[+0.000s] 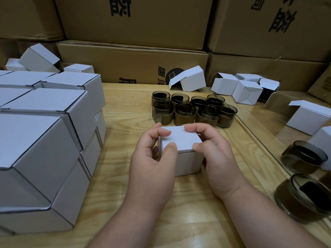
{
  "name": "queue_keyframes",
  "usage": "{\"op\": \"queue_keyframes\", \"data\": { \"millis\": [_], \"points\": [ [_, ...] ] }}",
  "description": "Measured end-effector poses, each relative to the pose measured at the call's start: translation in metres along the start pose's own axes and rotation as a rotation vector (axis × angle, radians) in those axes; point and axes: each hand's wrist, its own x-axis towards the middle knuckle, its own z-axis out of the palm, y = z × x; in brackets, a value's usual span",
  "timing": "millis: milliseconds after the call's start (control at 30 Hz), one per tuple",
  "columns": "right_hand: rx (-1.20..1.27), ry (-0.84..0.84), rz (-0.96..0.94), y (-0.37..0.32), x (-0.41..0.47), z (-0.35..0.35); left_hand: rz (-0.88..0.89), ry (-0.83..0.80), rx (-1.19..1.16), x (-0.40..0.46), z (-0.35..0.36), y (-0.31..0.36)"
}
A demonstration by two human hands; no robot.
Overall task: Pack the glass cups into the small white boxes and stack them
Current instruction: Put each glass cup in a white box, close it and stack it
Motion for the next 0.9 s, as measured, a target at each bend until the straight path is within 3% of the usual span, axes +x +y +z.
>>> {"op": "queue_keyframes", "data": {
  "millis": [467, 900],
  "points": [
    [-0.011, -0.010, 0.023, -0.002, 0.001, -0.002, -0.037, -0.006, 0.019, 0.000, 0.000, 0.002],
    [0.106, -0.176, 0.078, 0.002, 0.005, -0.012, -0.161, -0.042, 0.071, -0.002, -0.002, 0.012]
  ]
}}
